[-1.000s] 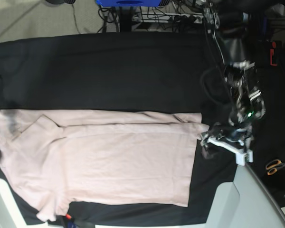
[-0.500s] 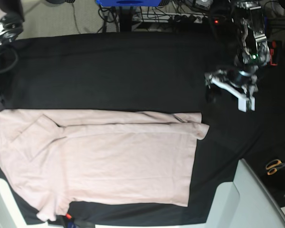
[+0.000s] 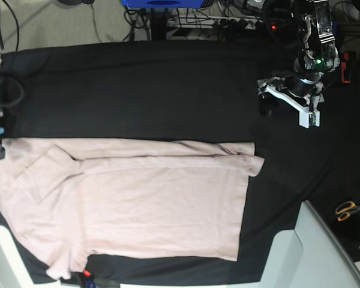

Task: Fold the T-shirt properly
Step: 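Open both grippers and raise them off the folded shirt, then lower both grippers and grasp the folded edge at shoulder and hem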

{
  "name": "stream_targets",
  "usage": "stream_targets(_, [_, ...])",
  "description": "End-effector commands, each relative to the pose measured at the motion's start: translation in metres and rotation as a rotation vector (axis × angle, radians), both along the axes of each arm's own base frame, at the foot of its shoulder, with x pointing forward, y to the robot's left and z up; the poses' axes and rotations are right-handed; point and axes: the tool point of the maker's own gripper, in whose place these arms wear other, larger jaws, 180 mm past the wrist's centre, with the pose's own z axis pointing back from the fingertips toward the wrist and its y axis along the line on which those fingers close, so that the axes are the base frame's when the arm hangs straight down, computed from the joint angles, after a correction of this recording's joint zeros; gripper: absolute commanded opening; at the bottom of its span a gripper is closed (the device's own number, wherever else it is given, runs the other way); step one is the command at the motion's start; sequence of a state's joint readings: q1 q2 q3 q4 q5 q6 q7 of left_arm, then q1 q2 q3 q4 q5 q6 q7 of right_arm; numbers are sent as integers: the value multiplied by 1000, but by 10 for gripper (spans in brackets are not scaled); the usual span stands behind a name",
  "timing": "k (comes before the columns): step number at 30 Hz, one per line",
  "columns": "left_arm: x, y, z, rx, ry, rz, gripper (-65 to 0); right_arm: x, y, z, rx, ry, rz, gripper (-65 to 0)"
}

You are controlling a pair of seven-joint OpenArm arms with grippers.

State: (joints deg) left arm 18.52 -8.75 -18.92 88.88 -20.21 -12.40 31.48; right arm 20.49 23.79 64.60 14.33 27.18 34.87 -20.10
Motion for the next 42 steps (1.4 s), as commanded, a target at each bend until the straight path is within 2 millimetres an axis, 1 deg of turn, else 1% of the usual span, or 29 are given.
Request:
stream_targets(1, [8,2,11,3,-44,-2,-118,7,-15,14,-29,-34,-19,-218])
stream_targets(4, [9,2,11,3,-45,-2,-118,13,-15,18,-28,-46,-20,-222])
stream_targets(6, [11,2,12,3,-50,-2,-118,14,-15,18,-28,-47,-20,-276])
stream_targets(7, [11,2,12,1,-51,-1,-118,14,-15,19,-28,-49,-20,-321])
stream_targets(10, [13,1,13,0,-56,-1,-118,16,-14,19,-27,-49,-19,-518])
stream_targets(11, [13,1,13,-1,-56,-2,-117,16,-14,19,-25,-49,-19,-573])
stream_targets(12, [13,0,13,-1,-55,-3,-112,16,-13,19,-24,-49,-18,-624])
stream_targets(13, [15,0,14,-1,-60,-3,-109,16,-13,18,-22,-47,-16,-650])
stream_targets(15, [23,1,15,-8,-71,5,-105,16,-13,18,-22,-47,-16,-644])
stream_targets(16, [22,-2,10,-24,-61,14,-105,16,-12,18,-22,-47,-15,-644])
stream_targets(18, [29,-5,4,-86,-62,43,-94,15,-12,18,-21,-45,-14,-644])
stream_targets(19, [32,-6,0,-134,-61,65,-71,14,-12,17,-21,-43,-14,-644])
stream_targets(21, [35,-11,-8,-249,-54,115,0,13,-12,17,-21,-42,-14,-644])
stream_targets(24, [45,-16,-9,-367,-56,149,0,13,-12,16,-21,-40,-14,-644])
stream_targets(28, [60,-28,-7,-409,-68,134,0,7,-10,12,-17,-25,-6,-644])
stream_targets(30, [67,-30,-5,-419,-75,132,-12,7,-7,11,-7,-20,11,-644])
stream_targets(32, [75,-39,-6,-445,-80,140,-21,6,-6,10,-6,-18,15,-644])
stream_targets(35, [85,-49,-9,-476,-78,152,-71,6,-6,10,-6,-18,15,-644])
stream_targets(38, [91,-53,-16,-499,-63,169,-118,6,-6,10,-4,-16,19,-644])
stream_targets(40, [95,-55,-20,-512,-53,181,-132,5,-8,10,-7,-14,18,-644])
stream_targets(42, [100,-57,-22,-520,-48,182,-132,4,-9,11,-10,-13,17,-644])
